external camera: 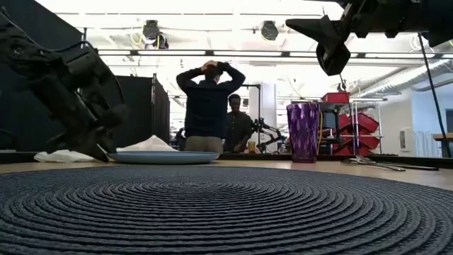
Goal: Set table place
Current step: Put the plate on the place mat
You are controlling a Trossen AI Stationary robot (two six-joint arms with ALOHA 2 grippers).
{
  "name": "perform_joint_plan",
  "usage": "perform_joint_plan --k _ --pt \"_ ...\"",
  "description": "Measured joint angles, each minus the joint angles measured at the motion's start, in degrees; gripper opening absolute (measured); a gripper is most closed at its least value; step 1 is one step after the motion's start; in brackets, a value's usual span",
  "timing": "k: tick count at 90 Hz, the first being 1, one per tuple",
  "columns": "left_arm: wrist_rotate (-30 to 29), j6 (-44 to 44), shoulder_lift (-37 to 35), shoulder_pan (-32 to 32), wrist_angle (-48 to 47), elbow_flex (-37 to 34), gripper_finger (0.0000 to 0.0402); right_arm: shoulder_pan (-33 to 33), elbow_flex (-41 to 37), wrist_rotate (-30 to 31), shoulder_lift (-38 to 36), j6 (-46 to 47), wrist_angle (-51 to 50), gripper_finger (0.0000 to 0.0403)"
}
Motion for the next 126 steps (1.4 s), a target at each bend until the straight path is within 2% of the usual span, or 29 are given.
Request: perform_joint_plan --k 11,25,36,59,78,88,95,105,116,126 --pt "-0.06 1.54 2.36 0.0 2.57 0.05 0.0086 0.0 0.0 0.0 0.0 0.0 0.0 0.0162" --pt "4.31 5.62 2.74 -0.07 5.26 0.09 0.0014 0.0 0.0 -0.11 0.0 0.0 -0.01 0.0162" --pt "5.74 8.16 2.78 -0.12 8.25 -0.01 0.0004 0.0 0.0 -0.21 0.0 0.23 -0.04 0.0162" --pt "10.05 8.0 0.03 -0.79 20.91 0.13 0.0 1.25 0.0 -0.07 0.0 0.8 -0.41 0.0162" --pt "12.46 7.76 -6.26 -0.79 22.38 3.22 0.0 1.4 0.0 0.28 0.0 0.86 -1.28 0.0162" --pt "17.81 7.34 -9.59 -1.45 19.86 5.09 0.0 1.4 0.0 0.31 0.0 1.47 -2.65 0.0162" --pt "21.37 7.32 -11.11 -4.3 14.02 5.92 0.0 1.52 0.0 0.31 0.0 1.62 -2.64 0.0162" --pt "21.62 6.41 -12.43 -11.43 3.31 5.87 0.0 1.55 0.0 0.28 -0.07 1.68 -2.59 0.0162" --pt "17.82 3.66 -12.87 -20.97 -5.29 5.87 0.0 1.55 0.0 0.11 -0.3 1.7 -2.59 0.0162" --pt "12.74 -0.13 -12.87 -29.54 -5.16 5.82 0.0 1.55 0.0 0.02 -2.06 1.15 -2.62 0.0162"
